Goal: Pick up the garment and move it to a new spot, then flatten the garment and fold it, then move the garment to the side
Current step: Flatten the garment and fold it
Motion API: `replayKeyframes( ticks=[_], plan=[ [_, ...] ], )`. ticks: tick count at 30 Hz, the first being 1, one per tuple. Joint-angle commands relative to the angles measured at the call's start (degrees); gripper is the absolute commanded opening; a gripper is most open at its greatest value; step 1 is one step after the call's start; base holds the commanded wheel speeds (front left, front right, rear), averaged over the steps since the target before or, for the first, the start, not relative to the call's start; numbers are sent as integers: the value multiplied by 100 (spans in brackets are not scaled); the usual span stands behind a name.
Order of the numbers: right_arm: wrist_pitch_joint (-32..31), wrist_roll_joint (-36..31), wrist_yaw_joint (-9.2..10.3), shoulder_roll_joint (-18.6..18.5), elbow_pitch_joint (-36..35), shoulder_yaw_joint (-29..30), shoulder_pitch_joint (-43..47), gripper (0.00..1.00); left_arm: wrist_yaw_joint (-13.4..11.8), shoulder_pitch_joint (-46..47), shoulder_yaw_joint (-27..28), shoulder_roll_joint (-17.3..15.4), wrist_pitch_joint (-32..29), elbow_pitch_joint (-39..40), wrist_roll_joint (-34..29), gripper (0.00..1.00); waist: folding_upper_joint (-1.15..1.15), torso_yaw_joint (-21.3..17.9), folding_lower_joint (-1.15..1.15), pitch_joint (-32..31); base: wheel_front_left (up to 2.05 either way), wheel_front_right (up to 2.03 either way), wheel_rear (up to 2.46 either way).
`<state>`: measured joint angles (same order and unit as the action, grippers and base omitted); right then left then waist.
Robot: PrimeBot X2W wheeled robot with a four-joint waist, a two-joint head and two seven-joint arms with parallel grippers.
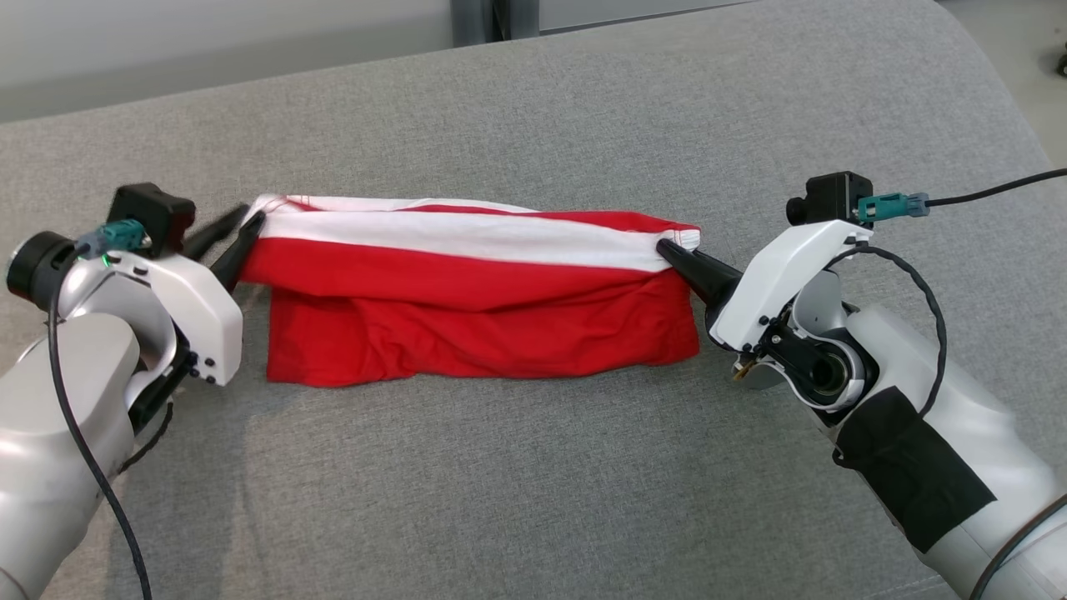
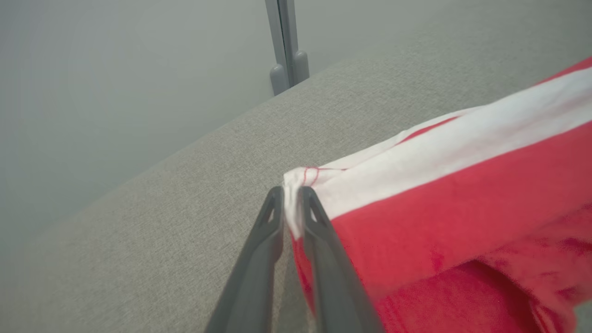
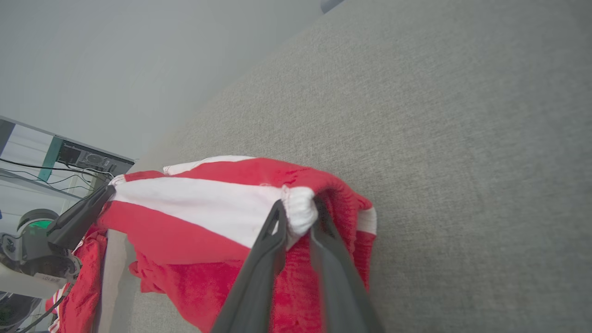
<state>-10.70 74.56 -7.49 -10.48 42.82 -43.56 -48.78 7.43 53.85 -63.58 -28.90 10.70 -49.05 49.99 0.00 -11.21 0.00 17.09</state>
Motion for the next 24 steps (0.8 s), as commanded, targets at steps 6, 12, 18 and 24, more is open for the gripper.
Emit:
replayKeyframes(
  ticks=[6,12,18,24],
  plan=[
    [228,-73,-1,-120,192,-97,-76,100,-43,232,133,110,262,-296,60,100,0,116,0,-194,0,0,0],
    [358,-48,-1,-281,123,-147,43,100,-195,162,332,74,408,-243,41,100,0,219,0,-451,0,0,0],
    [830,-314,-1,-626,55,-234,208,100,-623,-33,877,-88,450,457,-185,100,0,363,0,-767,0,0,0],
    [1995,-1213,-1,-989,-125,-501,401,100,-1371,-878,1820,-243,448,2055,-904,100,0,510,0,-1052,0,0,0]
  ],
)
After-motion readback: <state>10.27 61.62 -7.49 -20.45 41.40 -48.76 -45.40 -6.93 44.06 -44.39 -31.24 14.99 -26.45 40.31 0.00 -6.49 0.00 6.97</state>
